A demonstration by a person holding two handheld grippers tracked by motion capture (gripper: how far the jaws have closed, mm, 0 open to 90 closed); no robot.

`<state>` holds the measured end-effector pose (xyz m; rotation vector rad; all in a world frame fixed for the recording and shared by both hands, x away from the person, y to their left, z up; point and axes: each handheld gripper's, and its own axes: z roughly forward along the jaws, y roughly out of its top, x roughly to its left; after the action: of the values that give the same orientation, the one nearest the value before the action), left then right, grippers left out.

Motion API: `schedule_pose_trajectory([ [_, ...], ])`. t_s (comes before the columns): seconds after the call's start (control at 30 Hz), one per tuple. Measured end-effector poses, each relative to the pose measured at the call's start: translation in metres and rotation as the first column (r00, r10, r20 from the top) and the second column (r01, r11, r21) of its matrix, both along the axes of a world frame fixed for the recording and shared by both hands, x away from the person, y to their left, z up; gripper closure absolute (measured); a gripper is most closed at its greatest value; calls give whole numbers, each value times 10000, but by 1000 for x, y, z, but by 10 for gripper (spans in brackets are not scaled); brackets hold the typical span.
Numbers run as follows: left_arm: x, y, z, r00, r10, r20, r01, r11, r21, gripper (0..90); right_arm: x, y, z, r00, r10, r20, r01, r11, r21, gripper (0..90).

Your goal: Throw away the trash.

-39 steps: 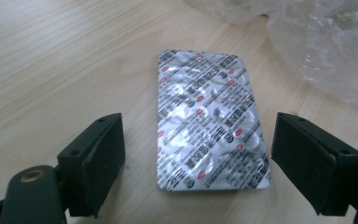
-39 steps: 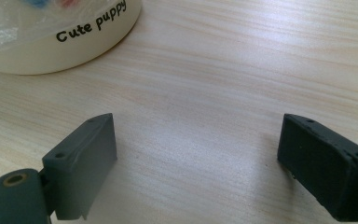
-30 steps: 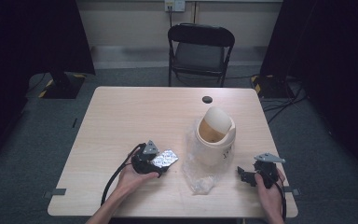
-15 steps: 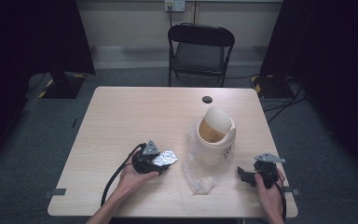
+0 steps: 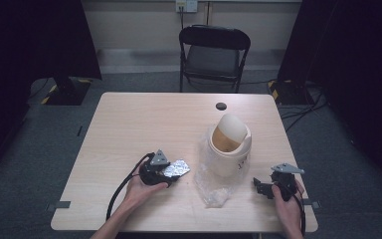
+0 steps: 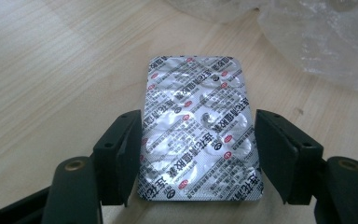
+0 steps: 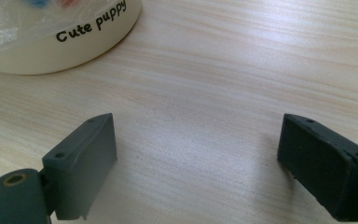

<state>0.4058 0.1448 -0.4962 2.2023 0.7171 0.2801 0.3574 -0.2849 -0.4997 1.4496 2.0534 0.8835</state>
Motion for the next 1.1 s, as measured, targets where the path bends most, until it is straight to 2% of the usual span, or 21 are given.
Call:
schedule_pose_trajectory([
  [0.33, -1, 8, 15, 10000, 62, 41, -59, 9977, -679, 341, 0, 0, 0, 10000, -3, -3, 3, 10000, 3, 108],
  [0.37, -1, 9, 17, 9999, 99, 119, -92, 9983, -575, 341, 0, 0, 0, 10000, -2, -1, 2, 10000, 2, 108],
  [0.4, -1, 10, 18, 9999, 129, 76, -123, 9969, -775, 340, 0, 0, 0, 10000, -6, 0, 6, 10000, 7, 108],
  [0.5, -1, 12, 24, 9999, 111, -25, -113, 9963, -849, 340, 0, 0, 0, 10000, 0, 0, 0, 10000, 1, 108],
  [0.67, -1, 16, 37, 9997, 116, 196, -90, 9920, -1259, 340, 0, 0, 0, 10000, -2, -2, 2, 10000, 3, 108],
  [0.77, 1, 20, 38, 9997, 257, -8, -255, 9882, -1509, 340, 0, 0, 0, 10000, -2, -1, 2, 10000, 2, 109],
  [1.0, 1, 22, 42, 9993, 373, -66, -378, 9846, -1707, 340, 0, 0, 0, 10000, -2, 0, 2, 10000, 3, 108],
  [1.1, 0, 21, 45, 9995, 301, -8, -298, 9864, -1618, 340, 0, 0, 0, 10000, -2, -1, 2, 10000, 4, 108],
])
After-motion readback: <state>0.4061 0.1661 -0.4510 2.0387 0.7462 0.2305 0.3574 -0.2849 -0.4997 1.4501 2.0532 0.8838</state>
